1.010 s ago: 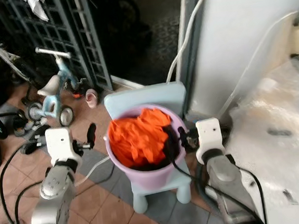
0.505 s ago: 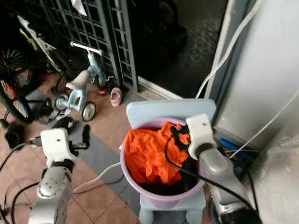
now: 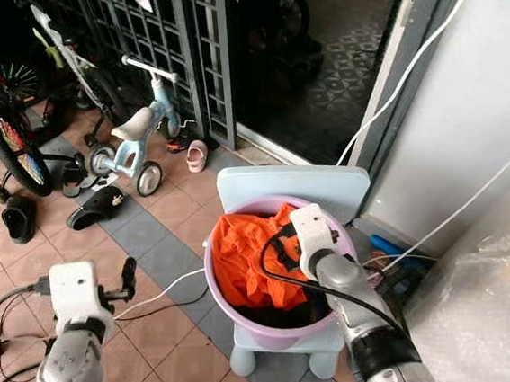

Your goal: Clothes washing

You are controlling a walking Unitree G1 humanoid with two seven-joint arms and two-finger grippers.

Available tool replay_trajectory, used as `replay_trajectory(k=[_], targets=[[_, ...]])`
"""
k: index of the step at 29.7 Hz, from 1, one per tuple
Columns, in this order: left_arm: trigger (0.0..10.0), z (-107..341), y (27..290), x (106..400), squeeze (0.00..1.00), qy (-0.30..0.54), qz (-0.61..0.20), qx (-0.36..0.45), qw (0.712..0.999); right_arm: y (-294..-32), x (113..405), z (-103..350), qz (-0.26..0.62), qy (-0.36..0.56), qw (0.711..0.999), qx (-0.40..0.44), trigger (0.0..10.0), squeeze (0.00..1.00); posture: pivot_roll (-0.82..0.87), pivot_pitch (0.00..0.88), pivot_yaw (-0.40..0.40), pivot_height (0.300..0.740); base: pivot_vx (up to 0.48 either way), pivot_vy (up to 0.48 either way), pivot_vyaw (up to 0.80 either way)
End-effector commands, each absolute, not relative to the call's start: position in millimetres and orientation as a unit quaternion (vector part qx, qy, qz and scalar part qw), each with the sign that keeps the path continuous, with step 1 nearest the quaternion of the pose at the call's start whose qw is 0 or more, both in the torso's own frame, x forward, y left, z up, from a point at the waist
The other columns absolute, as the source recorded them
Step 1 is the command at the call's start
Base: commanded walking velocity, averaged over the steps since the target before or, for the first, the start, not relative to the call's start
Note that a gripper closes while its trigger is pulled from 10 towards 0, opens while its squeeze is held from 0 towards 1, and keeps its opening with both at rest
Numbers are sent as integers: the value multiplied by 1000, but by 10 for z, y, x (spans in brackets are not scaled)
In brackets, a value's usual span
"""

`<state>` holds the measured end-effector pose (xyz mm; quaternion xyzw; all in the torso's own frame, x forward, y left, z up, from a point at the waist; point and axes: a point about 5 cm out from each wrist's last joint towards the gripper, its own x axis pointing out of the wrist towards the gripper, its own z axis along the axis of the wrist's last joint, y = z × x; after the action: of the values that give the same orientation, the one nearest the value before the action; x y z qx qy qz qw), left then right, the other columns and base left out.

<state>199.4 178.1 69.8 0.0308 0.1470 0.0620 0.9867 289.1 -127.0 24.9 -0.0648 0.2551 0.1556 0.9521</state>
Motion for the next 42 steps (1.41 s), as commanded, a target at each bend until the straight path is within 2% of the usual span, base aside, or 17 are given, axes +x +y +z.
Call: replay_trajectory(k=[1, 2, 4, 6, 10, 11, 13, 23, 32, 42], targets=[[10000, 762, 1711, 1939, 0, 147, 52, 35, 987, -1186, 2908, 196, 166, 270, 946, -64, 10000, 0, 158, 140, -65, 740, 0, 0, 0], [10000, 779, 1670, 1831, 0, 152, 40, 44, 987, -1090, 2916, 166, 172, 276, 944, -59, 10000, 0, 178, 181, -71, 740, 0, 0, 0], [10000, 800, 1666, 1737, 0, 160, 39, 45, 985, -1016, 2921, 145, 178, 280, 941, -64, 10000, 0, 182, 208, -70, 740, 0, 0, 0], [10000, 826, 1681, 1683, 0, 166, 45, 42, 984, -978, 2935, 135, 178, 281, 940, -72, 10000, 0, 186, 256, -70, 740, 0, 0, 0], [10000, 889, 1712, 1586, 0, 175, 58, 40, 982, -968, 2931, 76, 169, 289, 939, -79, 10000, 0, 200, 294, -79, 740, 0, 0, 0], [10000, 900, 1719, 1562, 0, 178, 61, 38, 981, -971, 2925, 57, 163, 294, 939, -77, 7647, 0, 200, 306, -81, 740, 0, 0, 0], [10000, 926, 1728, 1526, 0, 183, 65, 37, 980, -966, 2925, 16, 151, 302, 938, -74, 0, 0, 202, 322, -84, 740, 0, 0, 0], [10000, 1005, 1702, 1397, 0, 197, 82, 31, 977, -851, 2926, -29, 116, 295, 945, -86, 0, 0, 211, 358, -106, 740, 0, 0, 0], [10000, 1026, 1701, 1364, 0, 206, 86, 31, 974, -691, 3041, 116, 84, 253, 964, -16, 0, 0, 224, 359, -112, 740, 0, 0, 0], [10000, 1019, 1743, 1386, 0, 207, 89, 40, 973, -735, 3131, 194, 67, 241, 968, 10, 0, 0, 226, 336, -112, 740, 0, 0, 0]])
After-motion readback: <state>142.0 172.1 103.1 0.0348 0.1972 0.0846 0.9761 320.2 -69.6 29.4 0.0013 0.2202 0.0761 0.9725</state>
